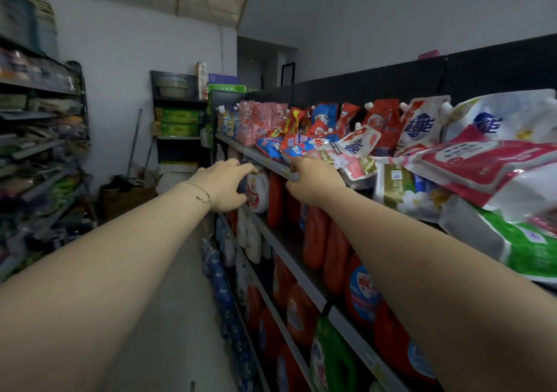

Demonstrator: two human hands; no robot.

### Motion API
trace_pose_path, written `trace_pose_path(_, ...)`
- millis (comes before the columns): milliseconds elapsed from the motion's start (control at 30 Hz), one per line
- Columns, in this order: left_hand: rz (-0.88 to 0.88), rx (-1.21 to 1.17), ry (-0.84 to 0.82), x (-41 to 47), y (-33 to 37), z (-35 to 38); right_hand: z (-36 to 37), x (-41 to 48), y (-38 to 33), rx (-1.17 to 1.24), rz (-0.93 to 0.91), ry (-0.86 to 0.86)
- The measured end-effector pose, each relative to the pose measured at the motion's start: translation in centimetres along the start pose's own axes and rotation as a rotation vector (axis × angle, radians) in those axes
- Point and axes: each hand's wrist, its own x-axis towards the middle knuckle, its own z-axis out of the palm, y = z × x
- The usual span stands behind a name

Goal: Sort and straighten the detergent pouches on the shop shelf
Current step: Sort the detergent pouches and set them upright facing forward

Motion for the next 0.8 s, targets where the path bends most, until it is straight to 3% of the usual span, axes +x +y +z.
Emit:
trace_pose_path(267,-0.05,-0.048,0.045,10.5,-2.8,1.8,3.5,10.7,2.8,0.112,-0.004,0.039)
trace_pose_path(800,-0.088,-0.045,0.036,24.8,-10.8,8.4,12.2,25.5,4.8,0.085,-0.03,0.014)
